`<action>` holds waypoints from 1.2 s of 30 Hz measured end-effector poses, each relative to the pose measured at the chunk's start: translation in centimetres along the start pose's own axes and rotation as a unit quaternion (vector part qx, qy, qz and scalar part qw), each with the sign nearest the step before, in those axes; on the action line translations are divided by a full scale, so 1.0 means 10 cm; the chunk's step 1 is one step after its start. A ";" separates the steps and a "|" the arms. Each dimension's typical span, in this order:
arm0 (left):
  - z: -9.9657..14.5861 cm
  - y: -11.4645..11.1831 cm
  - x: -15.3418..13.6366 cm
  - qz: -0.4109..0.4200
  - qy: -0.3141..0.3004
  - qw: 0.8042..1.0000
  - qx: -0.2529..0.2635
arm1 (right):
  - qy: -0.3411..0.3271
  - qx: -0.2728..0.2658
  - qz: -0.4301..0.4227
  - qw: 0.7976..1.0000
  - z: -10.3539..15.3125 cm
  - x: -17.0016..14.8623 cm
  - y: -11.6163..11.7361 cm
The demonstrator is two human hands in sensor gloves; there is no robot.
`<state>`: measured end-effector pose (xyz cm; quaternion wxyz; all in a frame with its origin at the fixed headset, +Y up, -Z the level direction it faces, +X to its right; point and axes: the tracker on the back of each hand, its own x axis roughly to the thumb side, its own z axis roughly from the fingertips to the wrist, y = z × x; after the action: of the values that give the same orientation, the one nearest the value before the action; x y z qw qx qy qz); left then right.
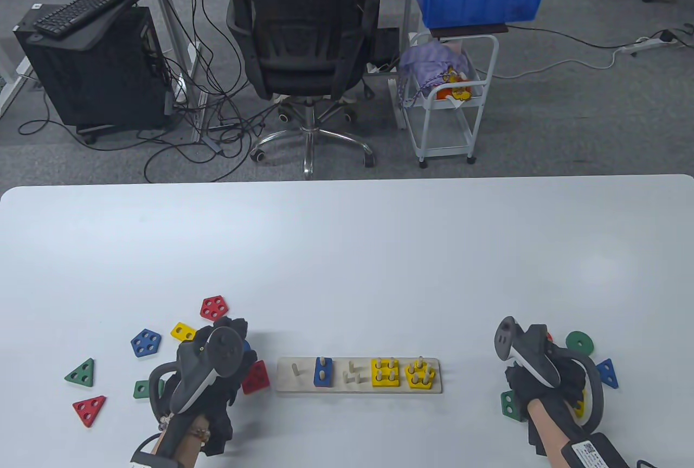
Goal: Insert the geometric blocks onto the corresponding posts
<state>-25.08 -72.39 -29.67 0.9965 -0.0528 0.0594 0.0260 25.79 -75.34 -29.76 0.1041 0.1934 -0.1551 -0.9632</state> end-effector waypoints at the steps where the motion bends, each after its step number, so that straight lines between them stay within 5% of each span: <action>1: 0.00 0.00 0.00 0.000 0.000 1.000 0.000 | 0.000 -0.004 -0.004 1.000 0.00 -0.01 0.00; 10: 0.01 0.03 -0.01 0.009 0.002 1.000 0.003 | -0.055 -0.060 -0.119 0.990 0.25 -0.21 -0.27; 17: 0.02 0.05 0.00 0.014 -0.005 1.000 0.018 | -0.272 -0.082 -0.211 0.935 0.51 0.16 -0.58; 23: 0.02 0.05 0.00 0.016 -0.006 1.000 0.017 | -0.427 -0.148 -0.144 0.880 0.84 0.84 -0.77; 28: 0.02 0.05 0.00 0.017 -0.007 1.000 0.017 | -0.473 -0.179 -0.034 0.862 1.00 1.29 -0.75; 36: 0.03 0.05 0.00 0.014 -0.009 1.000 0.016 | -0.493 -0.162 -0.013 0.855 0.98 1.54 -0.61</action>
<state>-25.04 -71.87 -29.45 0.9972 -0.0361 0.0520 0.0397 7.04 -71.10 -28.48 0.0316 -0.3247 -0.0255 -0.9449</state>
